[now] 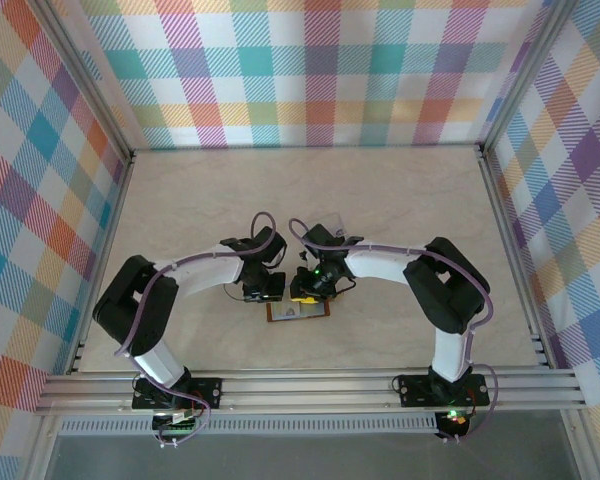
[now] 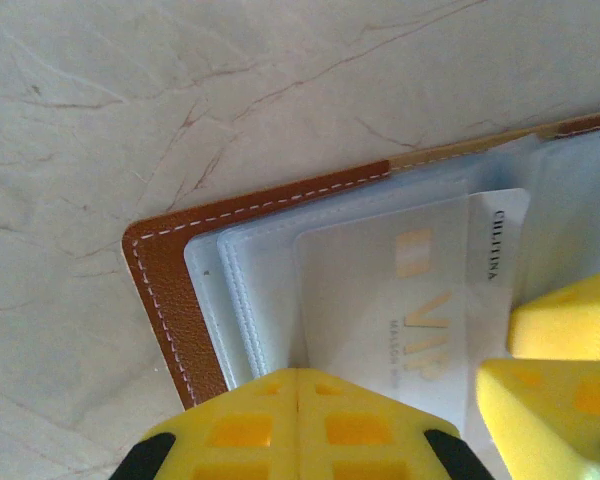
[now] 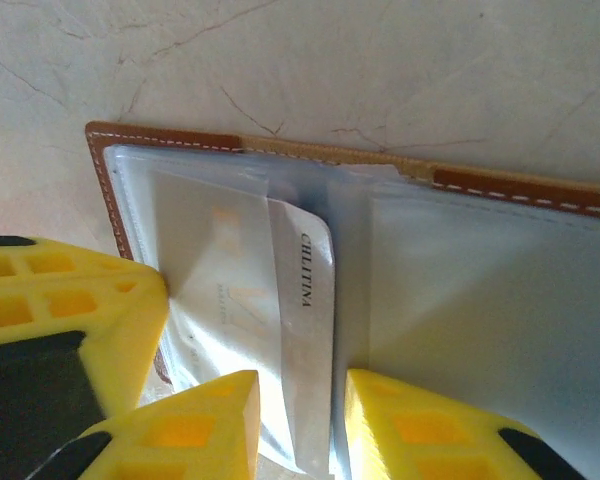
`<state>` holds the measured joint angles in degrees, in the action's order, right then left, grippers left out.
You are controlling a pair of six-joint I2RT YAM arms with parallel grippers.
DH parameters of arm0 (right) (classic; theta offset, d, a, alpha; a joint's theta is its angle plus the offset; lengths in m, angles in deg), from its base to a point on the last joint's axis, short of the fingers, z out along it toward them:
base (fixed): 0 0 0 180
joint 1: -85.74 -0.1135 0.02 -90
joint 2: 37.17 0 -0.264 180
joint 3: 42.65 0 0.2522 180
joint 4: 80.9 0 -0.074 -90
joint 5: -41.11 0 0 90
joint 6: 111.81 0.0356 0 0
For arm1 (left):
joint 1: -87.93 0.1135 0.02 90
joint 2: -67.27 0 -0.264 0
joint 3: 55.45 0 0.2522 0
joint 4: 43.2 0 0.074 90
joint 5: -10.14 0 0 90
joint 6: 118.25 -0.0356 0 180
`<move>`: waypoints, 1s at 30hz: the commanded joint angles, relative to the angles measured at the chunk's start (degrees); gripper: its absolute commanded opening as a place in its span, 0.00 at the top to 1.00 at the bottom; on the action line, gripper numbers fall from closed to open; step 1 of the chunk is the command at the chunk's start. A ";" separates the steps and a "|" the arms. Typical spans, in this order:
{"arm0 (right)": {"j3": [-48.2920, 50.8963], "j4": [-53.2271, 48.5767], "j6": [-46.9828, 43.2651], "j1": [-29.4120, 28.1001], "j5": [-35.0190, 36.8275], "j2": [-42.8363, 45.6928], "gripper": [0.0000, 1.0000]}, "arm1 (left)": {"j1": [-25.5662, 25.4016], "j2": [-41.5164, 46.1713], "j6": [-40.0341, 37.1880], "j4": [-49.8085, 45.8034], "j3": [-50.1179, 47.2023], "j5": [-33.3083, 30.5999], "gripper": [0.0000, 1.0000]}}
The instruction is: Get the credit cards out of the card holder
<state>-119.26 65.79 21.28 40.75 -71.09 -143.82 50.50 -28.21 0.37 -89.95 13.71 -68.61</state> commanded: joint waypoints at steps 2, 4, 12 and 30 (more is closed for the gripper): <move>2.60 4.98 1.88 0.87 -4.25 -0.07 0.72 | -0.71 -1.96 -1.51 -2.03 0.02 -0.58 0.95; 3.89 7.67 3.01 1.38 -6.03 -0.03 0.73 | -0.71 -2.23 -1.53 -1.90 -0.51 -0.82 0.95; 10.64 22.97 8.03 2.76 -12.36 2.43 0.82 | -0.70 -2.69 -1.26 -1.68 -1.32 -1.05 0.95; 12.81 3.07 -1.00 5.62 -1.17 13.57 0.95 | -0.71 1.37 -2.12 -2.17 -0.43 -4.12 0.94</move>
<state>-105.49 76.78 24.93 46.04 -75.81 -132.78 50.43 -28.12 -0.70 -89.86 13.97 -70.43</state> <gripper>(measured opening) 0.061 0.058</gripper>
